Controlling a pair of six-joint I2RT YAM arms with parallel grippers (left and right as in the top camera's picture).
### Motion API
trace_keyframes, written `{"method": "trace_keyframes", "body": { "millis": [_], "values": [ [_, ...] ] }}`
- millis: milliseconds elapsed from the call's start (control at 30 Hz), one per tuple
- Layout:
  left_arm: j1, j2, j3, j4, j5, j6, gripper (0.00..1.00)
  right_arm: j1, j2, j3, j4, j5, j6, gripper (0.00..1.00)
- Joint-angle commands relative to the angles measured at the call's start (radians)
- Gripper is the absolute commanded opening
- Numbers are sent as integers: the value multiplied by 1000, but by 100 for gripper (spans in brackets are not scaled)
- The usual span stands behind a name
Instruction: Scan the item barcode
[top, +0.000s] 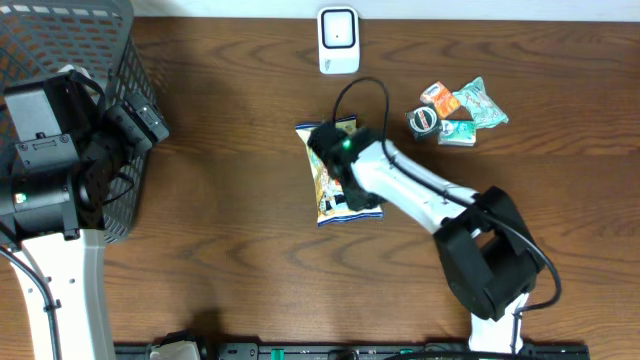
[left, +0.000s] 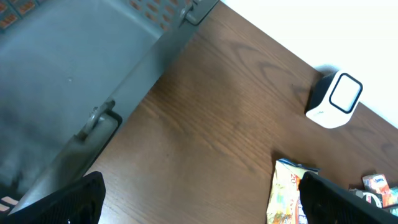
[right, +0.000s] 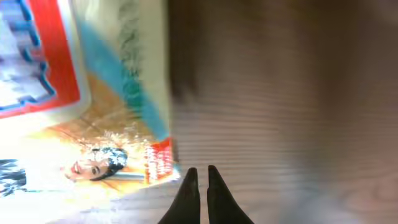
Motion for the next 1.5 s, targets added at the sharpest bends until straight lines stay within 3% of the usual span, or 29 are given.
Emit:
{"method": "trace_keyframes", "body": {
  "millis": [0,33,167,467,833,1100,1233,1333,1467],
  "values": [
    [5,0,1,-3,-10,13,98,-5,-84,98,-31,4,7,6],
    [5,0,1,-3,-10,13,98,-5,-97,112,-28,-28,4,21],
    [5,0,1,-3,-10,13,98,-4,-102,111,4,-145,5,58],
    [5,0,1,-3,-10,13,98,27,-102,98,-5,-332,5,99],
    [5,0,1,-3,-10,13,98,66,-102,98,-2,-309,4,99],
    [5,0,1,-3,-10,13,98,19,-102,98,95,-104,-44,99],
    [5,0,1,-3,-10,13,98,-55,-101,98,164,-108,-77,99],
    [5,0,1,-3,-10,13,98,-120,-100,98,205,-189,-84,99],
    [5,0,1,-3,-10,13,98,-228,-82,96,280,-468,-214,99]
  ]
}}
